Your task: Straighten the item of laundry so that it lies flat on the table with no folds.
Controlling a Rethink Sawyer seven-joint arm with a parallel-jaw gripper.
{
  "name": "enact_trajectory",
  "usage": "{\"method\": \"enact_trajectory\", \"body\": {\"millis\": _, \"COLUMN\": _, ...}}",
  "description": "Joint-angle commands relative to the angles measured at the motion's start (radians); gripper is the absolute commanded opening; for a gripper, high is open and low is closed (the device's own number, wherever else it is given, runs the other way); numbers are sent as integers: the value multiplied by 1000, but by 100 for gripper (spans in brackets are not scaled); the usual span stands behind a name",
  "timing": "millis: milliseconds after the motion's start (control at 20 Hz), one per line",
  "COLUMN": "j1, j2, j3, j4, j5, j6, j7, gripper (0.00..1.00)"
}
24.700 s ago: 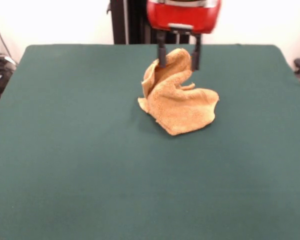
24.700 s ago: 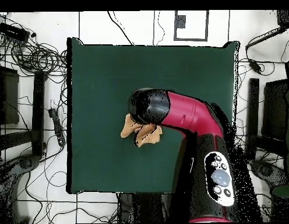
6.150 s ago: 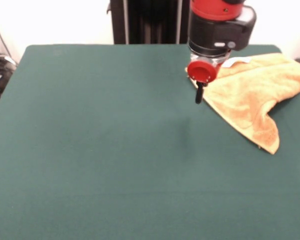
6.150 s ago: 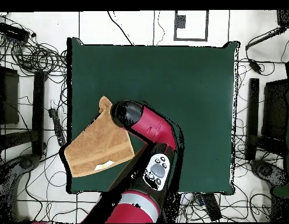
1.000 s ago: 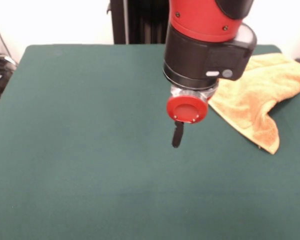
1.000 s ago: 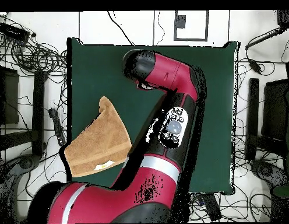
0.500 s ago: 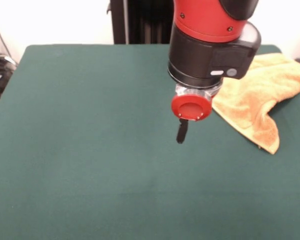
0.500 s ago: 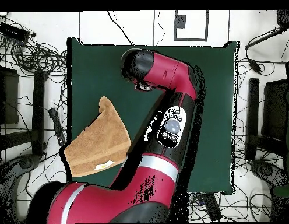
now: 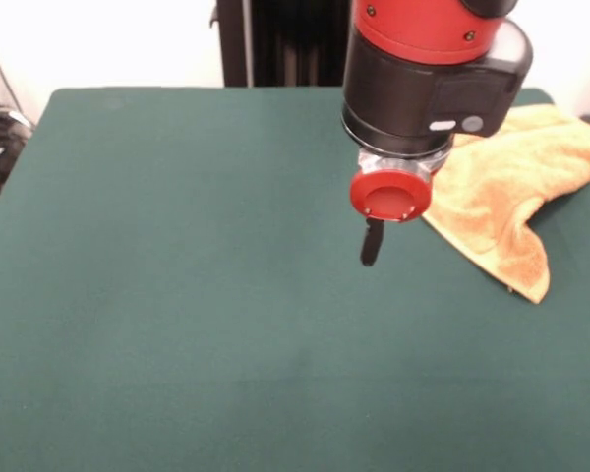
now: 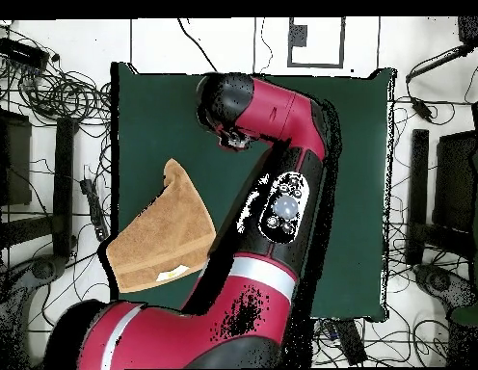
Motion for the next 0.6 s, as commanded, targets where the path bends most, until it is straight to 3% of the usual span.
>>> {"method": "enact_trajectory", "body": {"millis": 50, "j1": -5, "j2": -34, "j3": 18, "j4": -3, "j5": 7, "j6": 123, "j7": 177, "gripper": 100}}
{"method": "enact_trajectory", "body": {"millis": 300, "j1": 1, "j2": -62, "j3": 25, "j4": -15, "j5": 36, "j6": 164, "j7": 208, "gripper": 100}}
{"method": "enact_trajectory", "body": {"millis": 600, "j1": 40, "j2": -4, "j3": -15, "j4": -117, "j5": 98, "j6": 222, "j7": 435, "gripper": 100}}
